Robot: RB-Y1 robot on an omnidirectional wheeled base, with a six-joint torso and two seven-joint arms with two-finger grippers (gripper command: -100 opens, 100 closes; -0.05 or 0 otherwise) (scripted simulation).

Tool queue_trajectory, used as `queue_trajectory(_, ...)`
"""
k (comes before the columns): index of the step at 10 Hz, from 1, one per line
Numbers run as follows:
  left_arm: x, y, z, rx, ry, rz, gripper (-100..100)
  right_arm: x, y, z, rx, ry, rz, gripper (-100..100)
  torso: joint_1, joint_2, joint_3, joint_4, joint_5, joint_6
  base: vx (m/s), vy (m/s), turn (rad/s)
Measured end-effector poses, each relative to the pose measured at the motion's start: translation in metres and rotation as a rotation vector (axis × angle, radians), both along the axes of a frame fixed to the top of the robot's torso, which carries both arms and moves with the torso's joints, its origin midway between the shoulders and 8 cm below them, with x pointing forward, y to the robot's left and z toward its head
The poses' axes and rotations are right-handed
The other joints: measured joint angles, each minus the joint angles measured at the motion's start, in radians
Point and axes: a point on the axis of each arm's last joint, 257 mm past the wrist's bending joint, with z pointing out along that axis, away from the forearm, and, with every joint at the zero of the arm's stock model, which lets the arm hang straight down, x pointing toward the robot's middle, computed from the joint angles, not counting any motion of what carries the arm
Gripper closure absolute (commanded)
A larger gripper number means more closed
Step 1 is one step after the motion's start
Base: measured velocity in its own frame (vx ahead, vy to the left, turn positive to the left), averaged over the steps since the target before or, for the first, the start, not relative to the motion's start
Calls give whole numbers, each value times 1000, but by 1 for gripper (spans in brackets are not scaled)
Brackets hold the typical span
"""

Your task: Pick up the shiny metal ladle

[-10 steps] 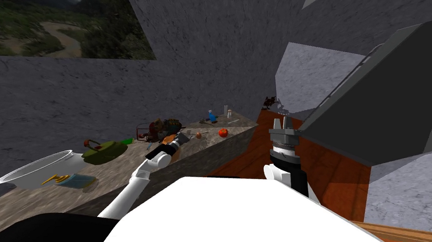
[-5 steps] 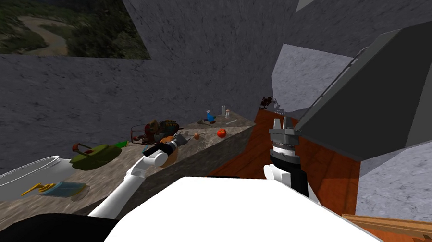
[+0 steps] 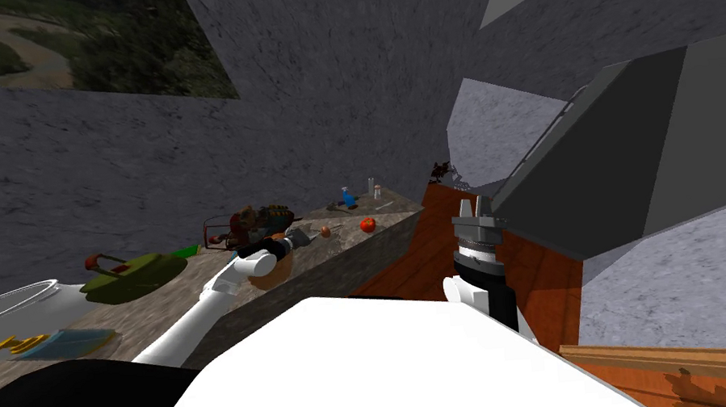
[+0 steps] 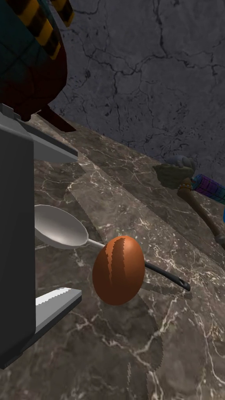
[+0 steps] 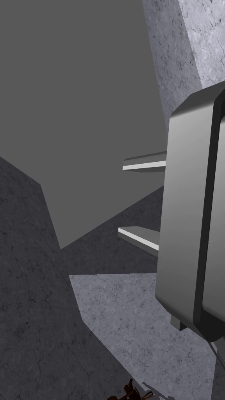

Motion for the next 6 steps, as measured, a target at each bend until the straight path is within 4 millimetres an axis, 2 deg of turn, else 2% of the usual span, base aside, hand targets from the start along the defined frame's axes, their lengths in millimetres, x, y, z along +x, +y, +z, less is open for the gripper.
queue_trajectory(6, -20, 45, -25, 40, 188, 68, -100, 0, 0, 0, 0, 0, 0, 0, 0, 0, 0, 0, 0, 0, 26, -20, -91)
